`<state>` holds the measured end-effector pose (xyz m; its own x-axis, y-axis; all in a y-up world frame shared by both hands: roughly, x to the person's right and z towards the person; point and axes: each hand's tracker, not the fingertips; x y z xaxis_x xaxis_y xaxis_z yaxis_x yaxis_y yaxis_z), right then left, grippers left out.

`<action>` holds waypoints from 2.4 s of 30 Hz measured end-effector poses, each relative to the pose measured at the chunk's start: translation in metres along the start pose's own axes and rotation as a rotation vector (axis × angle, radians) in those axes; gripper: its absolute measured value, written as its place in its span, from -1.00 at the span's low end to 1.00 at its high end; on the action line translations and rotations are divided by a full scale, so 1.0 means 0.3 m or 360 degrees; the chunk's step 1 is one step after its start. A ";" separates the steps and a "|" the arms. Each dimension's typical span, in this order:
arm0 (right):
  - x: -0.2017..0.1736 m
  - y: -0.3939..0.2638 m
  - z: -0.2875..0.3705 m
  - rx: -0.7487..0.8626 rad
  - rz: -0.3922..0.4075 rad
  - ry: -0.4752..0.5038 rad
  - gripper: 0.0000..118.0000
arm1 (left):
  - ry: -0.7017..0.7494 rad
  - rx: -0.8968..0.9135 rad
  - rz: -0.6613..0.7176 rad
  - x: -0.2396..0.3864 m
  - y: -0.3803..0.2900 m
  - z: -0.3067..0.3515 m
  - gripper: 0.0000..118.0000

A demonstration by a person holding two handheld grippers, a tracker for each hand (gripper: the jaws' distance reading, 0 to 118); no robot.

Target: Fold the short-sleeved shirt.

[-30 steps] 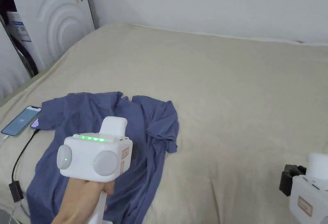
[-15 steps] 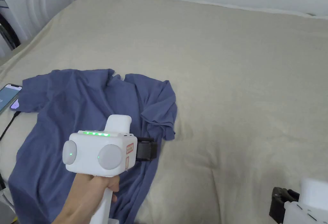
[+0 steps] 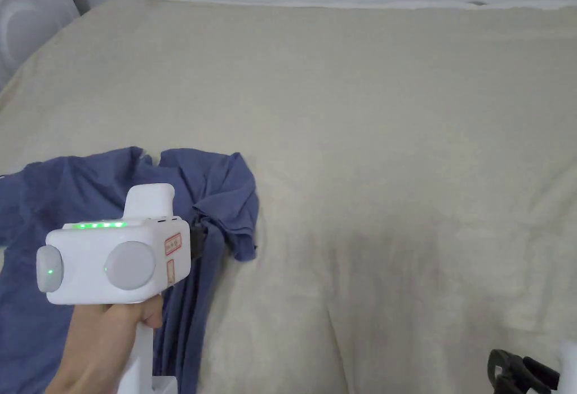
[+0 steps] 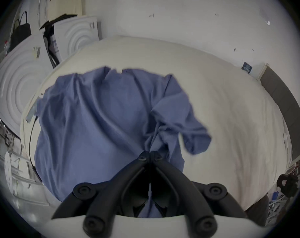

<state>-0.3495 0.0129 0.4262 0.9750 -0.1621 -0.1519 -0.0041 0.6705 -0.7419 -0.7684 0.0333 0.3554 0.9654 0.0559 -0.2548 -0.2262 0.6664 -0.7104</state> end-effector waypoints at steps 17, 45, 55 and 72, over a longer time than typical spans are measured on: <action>0.377 -0.073 0.210 0.0108 -0.0388 -0.0233 -1.00 | -0.0923 -0.0095 -0.0641 1.546 0.184 -0.156 -1.00; 0.102 -0.131 0.171 0.0026 -0.0213 0.0042 -1.00 | -0.0196 -0.0174 -0.0116 0.079 -0.311 0.238 -1.00; 0.015 -0.150 0.181 -0.0046 -0.0145 0.0075 -1.00 | -0.0436 -0.0292 -0.0033 0.118 -0.410 0.074 0.93; -0.134 0.203 -0.095 -0.0029 0.0283 0.0153 -1.00 | -0.0529 -0.0410 -0.0142 0.207 -0.401 0.012 -1.00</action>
<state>-0.3954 0.0397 0.3685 0.9329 -0.1110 -0.3426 -0.1793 0.6818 -0.7092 -0.6808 -0.0406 0.4275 0.9624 0.2713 0.0104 -0.1243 0.4744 -0.8715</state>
